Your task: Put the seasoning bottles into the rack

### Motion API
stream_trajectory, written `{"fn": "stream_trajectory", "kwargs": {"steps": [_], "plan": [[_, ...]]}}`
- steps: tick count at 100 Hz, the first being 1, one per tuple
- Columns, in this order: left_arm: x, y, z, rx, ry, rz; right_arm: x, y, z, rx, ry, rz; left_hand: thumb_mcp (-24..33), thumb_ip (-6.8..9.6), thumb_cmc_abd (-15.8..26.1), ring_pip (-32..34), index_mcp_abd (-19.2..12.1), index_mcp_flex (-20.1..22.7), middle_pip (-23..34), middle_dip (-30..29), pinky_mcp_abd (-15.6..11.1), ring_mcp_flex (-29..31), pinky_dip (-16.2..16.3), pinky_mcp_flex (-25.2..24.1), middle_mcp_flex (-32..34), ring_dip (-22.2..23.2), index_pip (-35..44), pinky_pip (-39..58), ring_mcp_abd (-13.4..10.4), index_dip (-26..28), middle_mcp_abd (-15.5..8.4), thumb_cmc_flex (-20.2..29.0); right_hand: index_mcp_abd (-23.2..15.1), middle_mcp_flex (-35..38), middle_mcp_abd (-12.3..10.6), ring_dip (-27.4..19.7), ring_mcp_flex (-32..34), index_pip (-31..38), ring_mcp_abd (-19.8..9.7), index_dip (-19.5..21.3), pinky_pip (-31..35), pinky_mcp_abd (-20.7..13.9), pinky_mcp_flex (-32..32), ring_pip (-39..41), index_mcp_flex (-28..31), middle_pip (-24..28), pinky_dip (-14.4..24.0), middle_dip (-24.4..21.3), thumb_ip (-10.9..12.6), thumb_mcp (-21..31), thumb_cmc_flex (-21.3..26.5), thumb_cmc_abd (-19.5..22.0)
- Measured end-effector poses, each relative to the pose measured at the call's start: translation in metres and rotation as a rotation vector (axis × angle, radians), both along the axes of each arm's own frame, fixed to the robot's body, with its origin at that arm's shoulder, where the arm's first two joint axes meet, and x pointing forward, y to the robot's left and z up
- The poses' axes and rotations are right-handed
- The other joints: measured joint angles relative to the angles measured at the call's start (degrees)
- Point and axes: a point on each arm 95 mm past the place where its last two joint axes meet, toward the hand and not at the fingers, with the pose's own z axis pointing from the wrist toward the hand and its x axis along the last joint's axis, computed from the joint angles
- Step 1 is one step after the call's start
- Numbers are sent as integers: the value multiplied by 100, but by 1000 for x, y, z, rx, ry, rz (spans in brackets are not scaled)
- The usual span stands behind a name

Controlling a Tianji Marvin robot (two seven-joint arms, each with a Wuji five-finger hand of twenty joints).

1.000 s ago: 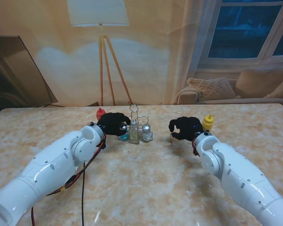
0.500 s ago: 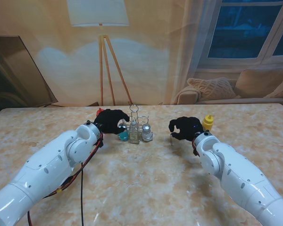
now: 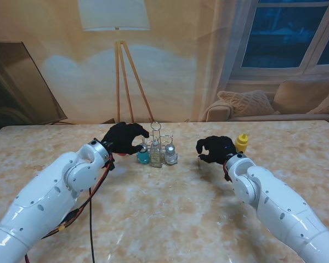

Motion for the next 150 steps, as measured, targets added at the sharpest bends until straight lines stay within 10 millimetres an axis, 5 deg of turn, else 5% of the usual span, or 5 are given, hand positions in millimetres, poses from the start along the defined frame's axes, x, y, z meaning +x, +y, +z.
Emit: {"fn": "stream_trajectory", "kwargs": {"steps": [68,150], "plan": [[-14,36,18,111,-133,-4,2,3,1,-18,-9,16,-148,1,52,-766,-61,-158,-436,-145,22,-854,-134,-725,-347,-560,-372,-840,192,1,2,-141,0,0,-1,0,0,1,0,0,0,0,0,0,0,0,-1,0,0,0,0,0],[5,59,33,286,-102,-59,17,-14,1,-24,11,-14,-446,53,143,-1180,-273,-502,-1043,-503,161,-1326,-292,-1036,-844,-1039,-812,-1365,346,-140,-9,-620,-1,1,-7,0,0,1,0,0,0,0,1,0,0,0,-1,0,0,0,0,0]]}}
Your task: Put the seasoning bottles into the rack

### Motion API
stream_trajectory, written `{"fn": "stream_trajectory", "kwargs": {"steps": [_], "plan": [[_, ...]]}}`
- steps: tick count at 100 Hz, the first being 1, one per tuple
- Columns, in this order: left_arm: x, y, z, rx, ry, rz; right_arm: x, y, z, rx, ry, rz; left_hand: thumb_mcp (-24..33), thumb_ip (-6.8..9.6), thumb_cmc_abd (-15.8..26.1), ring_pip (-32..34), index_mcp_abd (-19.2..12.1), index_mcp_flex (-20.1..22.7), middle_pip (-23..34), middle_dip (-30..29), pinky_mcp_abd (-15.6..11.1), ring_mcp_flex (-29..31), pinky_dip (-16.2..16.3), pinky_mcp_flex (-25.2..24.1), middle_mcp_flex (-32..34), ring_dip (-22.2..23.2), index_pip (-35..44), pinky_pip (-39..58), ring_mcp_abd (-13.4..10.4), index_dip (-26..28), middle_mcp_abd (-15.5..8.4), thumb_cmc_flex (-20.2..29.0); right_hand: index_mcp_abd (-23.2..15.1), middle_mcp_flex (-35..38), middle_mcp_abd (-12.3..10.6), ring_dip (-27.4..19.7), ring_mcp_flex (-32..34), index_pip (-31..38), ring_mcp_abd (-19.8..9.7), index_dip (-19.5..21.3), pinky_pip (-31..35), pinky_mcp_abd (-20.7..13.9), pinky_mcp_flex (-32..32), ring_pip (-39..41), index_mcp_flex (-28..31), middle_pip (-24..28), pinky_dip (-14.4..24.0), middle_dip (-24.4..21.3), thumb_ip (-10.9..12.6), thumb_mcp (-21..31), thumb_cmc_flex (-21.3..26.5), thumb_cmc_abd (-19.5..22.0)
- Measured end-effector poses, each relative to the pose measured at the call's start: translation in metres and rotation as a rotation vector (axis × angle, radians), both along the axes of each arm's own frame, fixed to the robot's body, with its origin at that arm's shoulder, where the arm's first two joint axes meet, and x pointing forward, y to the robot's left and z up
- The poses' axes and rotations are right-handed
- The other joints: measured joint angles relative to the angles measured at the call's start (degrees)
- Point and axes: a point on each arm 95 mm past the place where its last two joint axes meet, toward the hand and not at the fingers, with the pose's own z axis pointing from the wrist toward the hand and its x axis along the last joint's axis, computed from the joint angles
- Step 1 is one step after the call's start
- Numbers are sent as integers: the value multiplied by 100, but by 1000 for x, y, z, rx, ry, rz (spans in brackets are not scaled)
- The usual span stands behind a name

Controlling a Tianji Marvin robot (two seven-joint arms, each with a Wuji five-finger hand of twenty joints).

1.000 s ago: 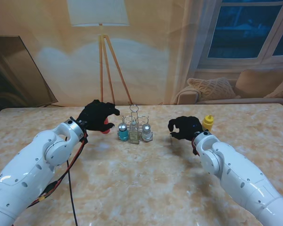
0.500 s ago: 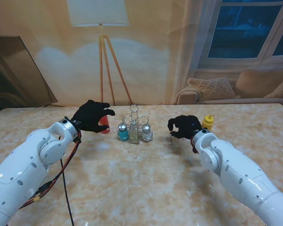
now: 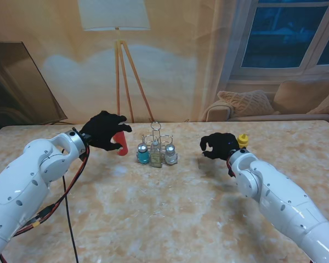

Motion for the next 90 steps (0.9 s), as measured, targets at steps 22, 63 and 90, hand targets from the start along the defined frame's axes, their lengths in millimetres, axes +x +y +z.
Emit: {"fn": "stream_trajectory", "kwargs": {"steps": [22,63,90], "plan": [[11,4,4,30,2,21,1,-3,0,16,13,1,0,0,1,0,-36,-250,-146,-65,1,-84,0,-9,-203,-19,-184,-55,1,-16,-17,-6,0,0,0,0,0,0,0,0,0,0,0,0,0,0,0,0,0,0,0,0],[27,13,5,117,58,59,7,-10,0,19,22,-11,-1,0,1,-74,-145,-536,-234,-140,55,-158,0,-51,-493,-150,-308,-179,60,-140,-89,-80,0,0,-1,0,0,0,0,0,0,0,-3,0,0,0,0,0,0,0,0,0],[45,15,-8,130,54,87,12,-16,-3,9,32,-28,-76,0,169,-212,-283,-1106,-380,-313,155,-480,-1,-145,-913,-305,-585,-300,281,-348,-125,-88,-1,0,-2,0,0,0,0,0,0,0,-3,0,0,0,-1,0,0,0,0,0]]}}
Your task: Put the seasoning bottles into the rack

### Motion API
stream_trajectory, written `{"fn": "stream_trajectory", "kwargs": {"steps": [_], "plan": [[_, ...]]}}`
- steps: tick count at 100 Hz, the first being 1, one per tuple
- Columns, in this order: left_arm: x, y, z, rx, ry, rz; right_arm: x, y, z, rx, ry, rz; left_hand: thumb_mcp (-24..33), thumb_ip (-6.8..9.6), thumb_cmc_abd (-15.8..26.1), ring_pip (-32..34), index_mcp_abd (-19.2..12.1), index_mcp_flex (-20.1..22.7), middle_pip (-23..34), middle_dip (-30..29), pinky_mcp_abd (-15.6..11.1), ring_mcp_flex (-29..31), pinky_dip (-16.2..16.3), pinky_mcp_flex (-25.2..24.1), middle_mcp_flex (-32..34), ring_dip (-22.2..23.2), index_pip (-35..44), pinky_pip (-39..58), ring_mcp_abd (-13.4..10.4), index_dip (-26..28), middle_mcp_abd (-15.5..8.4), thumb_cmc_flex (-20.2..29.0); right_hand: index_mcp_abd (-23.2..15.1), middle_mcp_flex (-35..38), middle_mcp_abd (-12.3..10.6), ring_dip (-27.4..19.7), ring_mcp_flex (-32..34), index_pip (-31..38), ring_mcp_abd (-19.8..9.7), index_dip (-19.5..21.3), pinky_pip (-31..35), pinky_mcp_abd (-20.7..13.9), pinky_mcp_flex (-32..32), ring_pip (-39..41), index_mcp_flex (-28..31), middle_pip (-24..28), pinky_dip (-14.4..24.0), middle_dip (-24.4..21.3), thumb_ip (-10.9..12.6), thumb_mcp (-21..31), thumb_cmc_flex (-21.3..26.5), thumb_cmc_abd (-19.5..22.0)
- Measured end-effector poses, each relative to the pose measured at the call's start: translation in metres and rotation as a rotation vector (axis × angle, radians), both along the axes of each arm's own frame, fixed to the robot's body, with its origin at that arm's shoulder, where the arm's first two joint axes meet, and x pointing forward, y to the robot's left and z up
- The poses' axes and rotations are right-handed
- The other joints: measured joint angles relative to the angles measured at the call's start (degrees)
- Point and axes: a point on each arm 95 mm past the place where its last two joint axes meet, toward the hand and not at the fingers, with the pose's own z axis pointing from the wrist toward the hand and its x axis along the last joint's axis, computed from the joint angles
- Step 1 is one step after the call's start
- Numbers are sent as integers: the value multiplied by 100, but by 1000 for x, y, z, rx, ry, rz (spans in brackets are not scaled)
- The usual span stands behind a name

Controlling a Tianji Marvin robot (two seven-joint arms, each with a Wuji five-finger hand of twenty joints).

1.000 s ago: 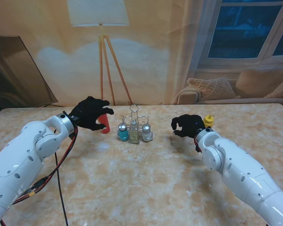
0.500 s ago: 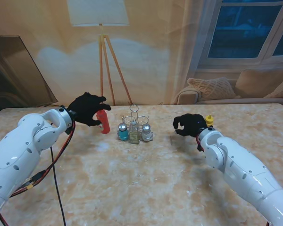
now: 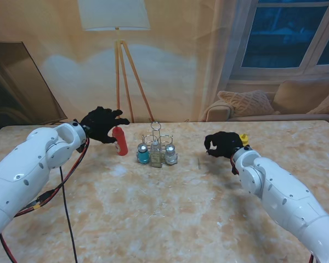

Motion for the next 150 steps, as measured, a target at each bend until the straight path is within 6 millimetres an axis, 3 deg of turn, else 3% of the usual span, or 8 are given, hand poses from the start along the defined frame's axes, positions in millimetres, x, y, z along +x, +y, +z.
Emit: {"fn": "stream_trajectory", "kwargs": {"steps": [30,62,84,91,110,150], "plan": [[21,4,-5,-4,78,45,1,-2,0,-3,-4,-7,-129,1,49,-11,-4,-65,-32,-39,264,-16,0,90,-72,-77,-2,-39,133,-13,16,-63,-1,0,-1,0,0,0,0,0,0,0,0,0,0,0,0,0,0,0,0,0],[38,1,-10,-3,145,61,1,-1,1,-6,1,-10,-116,2,29,33,-51,-66,-34,-40,281,228,65,438,-73,-78,-2,219,134,-14,38,-63,-3,0,-2,0,0,0,0,0,0,0,0,0,0,0,0,0,0,0,0,0],[46,-2,-18,18,179,65,2,-1,1,-12,8,-9,238,2,-190,335,-171,-63,91,-40,252,696,280,770,-68,90,25,694,53,-10,-13,-63,-4,0,-2,0,0,0,0,0,0,0,0,0,0,0,0,0,0,15,0,0],[47,-3,-20,33,186,63,3,-1,1,-12,8,-10,388,2,-302,463,-217,-52,182,-3,178,875,358,912,-53,210,153,850,32,-8,-60,-63,-4,0,-2,0,0,0,0,0,0,0,0,0,0,0,0,0,0,17,0,0],[50,-5,-19,44,189,57,3,0,2,-14,9,-9,656,2,-483,963,-299,244,469,127,-193,1480,567,1360,161,741,573,1333,-330,115,-317,93,-5,1,-4,0,0,0,-2,0,0,0,0,0,0,0,0,0,0,40,0,0],[52,-7,-23,41,191,63,4,-1,0,-19,11,-11,939,2,-608,1622,-349,618,1179,416,-806,2429,575,2239,869,1462,1669,1810,-918,429,-607,706,-54,1,-4,0,0,0,-4,0,0,0,0,0,0,0,0,0,0,41,0,0]]}}
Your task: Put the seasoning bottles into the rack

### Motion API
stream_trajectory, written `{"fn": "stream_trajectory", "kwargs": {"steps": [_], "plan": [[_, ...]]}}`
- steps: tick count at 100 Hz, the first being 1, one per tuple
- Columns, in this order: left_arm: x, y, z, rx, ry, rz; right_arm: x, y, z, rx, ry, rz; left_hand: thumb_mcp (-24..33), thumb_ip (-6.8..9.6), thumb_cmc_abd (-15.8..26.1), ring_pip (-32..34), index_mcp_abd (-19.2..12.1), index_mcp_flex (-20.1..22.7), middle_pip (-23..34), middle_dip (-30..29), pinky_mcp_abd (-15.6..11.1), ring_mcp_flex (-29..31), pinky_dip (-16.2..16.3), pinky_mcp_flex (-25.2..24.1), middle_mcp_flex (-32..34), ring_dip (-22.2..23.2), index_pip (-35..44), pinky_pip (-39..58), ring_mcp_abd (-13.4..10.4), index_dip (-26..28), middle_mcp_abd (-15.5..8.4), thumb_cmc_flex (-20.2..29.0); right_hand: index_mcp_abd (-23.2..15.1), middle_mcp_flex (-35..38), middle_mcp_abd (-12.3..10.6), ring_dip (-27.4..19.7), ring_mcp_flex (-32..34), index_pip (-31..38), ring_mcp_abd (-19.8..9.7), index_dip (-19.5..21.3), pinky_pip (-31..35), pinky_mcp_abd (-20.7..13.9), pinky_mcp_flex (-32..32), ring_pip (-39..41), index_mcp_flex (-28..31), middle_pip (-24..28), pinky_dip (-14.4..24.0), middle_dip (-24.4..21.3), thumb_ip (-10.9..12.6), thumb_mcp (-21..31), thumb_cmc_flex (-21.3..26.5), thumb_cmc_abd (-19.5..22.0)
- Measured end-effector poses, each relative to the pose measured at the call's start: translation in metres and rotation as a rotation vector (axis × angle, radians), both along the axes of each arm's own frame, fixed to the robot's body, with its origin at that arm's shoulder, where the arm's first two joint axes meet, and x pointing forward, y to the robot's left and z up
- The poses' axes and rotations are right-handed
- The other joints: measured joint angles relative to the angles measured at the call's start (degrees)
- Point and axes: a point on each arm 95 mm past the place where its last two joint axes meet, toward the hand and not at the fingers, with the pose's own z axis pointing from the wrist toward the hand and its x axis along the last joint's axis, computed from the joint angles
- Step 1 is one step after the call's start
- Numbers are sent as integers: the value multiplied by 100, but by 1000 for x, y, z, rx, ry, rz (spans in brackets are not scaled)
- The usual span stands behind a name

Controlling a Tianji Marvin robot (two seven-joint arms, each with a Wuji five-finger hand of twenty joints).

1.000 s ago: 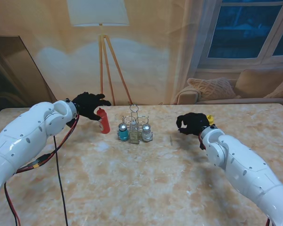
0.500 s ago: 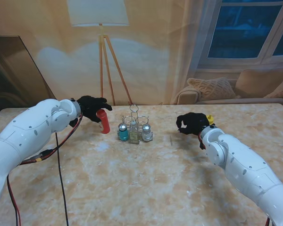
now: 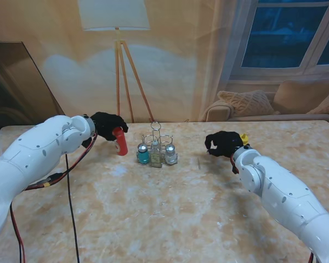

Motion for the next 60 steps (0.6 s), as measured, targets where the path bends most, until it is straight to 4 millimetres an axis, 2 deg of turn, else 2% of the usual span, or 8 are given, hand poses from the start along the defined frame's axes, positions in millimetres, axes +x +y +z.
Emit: {"fn": "stream_trajectory", "kwargs": {"steps": [8,34,36,39,49,54,55,60], "plan": [[1,0,-2,0,4,5,0,0,0,0,1,-1,40,0,-15,93,0,98,147,75,-121,205,0,174,211,124,158,90,-94,8,-34,77,0,0,0,0,0,0,-1,0,0,0,0,0,0,0,0,0,0,0,0,0],[2,-2,-2,-3,-8,13,0,0,0,0,1,-1,44,-10,-122,349,0,360,487,338,-210,635,0,476,765,342,467,169,-278,138,-197,213,-2,0,0,0,0,0,-1,0,0,0,0,0,0,0,0,0,0,0,0,0],[2,-2,-2,-4,-9,15,0,0,-1,0,1,-1,44,-14,-178,360,0,388,572,357,-241,694,0,514,844,377,481,196,-360,139,-205,222,-2,0,0,0,0,0,-1,0,0,0,0,0,0,0,0,0,0,0,0,0],[2,-2,-2,-5,-10,16,0,0,-1,0,1,-1,44,-79,-205,364,0,404,631,405,-276,807,0,573,923,483,538,229,-449,141,-208,300,-2,0,0,0,0,0,-1,0,0,0,0,0,1,0,0,0,0,0,0,0],[3,-3,-2,-12,-13,20,0,0,-1,0,3,-2,38,-380,-416,356,4,542,790,508,-361,1086,0,773,1226,876,716,316,-521,141,-212,495,-2,0,0,0,0,0,-1,0,0,0,0,0,1,0,0,0,0,0,0,0],[3,-3,-3,-17,-14,22,0,0,-1,0,3,-2,28,-478,-510,356,4,552,859,551,-426,1212,0,896,1382,985,821,383,-538,139,-202,580,-2,0,0,0,0,0,-1,0,0,0,0,0,1,0,0,0,0,0,0,0],[3,-3,-3,-17,-14,22,0,0,-1,0,3,-2,21,-547,-558,356,4,604,887,565,-432,1229,0,925,1425,1003,832,408,-542,135,-202,629,-2,0,0,0,0,0,-1,0,0,0,0,0,1,0,0,0,0,0,0,0],[3,-4,-3,-22,-15,22,0,0,-1,0,4,-2,-95,-613,-708,348,-40,634,923,605,-493,1362,0,1040,1600,1061,1037,471,-567,79,-178,764,-2,0,0,0,0,0,-1,0,0,0,0,0,1,0,0,0,0,0,0,0]]}}
